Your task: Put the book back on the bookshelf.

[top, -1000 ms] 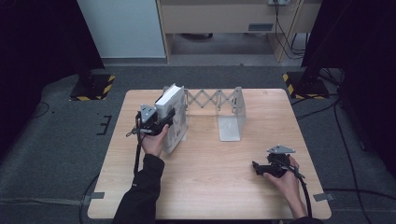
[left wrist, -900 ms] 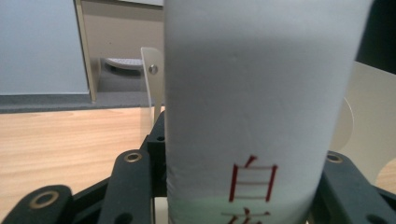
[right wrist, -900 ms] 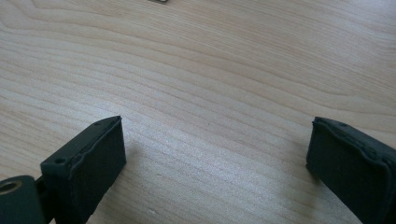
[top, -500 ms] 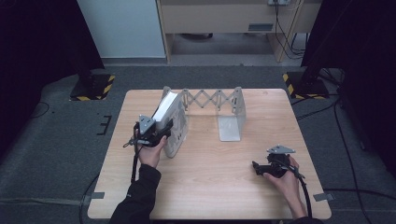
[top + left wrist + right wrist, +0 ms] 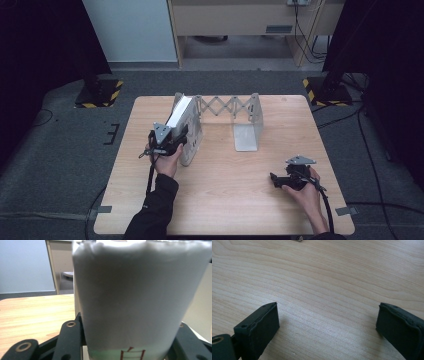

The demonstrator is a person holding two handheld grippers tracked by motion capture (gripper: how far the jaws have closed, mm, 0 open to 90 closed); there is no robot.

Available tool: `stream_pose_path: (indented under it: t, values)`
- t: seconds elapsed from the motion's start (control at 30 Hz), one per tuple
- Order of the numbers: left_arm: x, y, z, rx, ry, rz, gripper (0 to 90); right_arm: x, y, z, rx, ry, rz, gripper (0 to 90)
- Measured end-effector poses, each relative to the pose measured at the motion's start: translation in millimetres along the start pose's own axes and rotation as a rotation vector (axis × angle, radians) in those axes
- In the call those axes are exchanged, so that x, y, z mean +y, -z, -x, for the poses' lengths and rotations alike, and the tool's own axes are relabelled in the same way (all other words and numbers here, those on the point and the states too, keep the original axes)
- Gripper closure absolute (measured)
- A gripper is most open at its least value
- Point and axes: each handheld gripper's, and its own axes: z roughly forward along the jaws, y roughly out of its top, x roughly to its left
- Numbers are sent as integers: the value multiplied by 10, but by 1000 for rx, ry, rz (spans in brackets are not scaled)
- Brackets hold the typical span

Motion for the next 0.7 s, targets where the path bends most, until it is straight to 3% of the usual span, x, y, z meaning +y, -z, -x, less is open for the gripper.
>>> stream_pose_path:
  t: [0.27, 0.37, 0.5, 0.7]
  values:
    - [-6, -49, 12, -9, -8, 4, 507, 0, 0, 0, 0, 0, 0, 49]
    - [-17, -27, 7, -38, -10, -1, 491, 0, 0, -1, 0, -1, 0, 49]
    - [-45, 36, -17, -97, 25, -18, 443, 0, -1, -1, 0, -1, 0, 49]
    - [-97, 187, -63, -130, 23, -41, 424, 0, -1, -1, 0, -1, 0, 49]
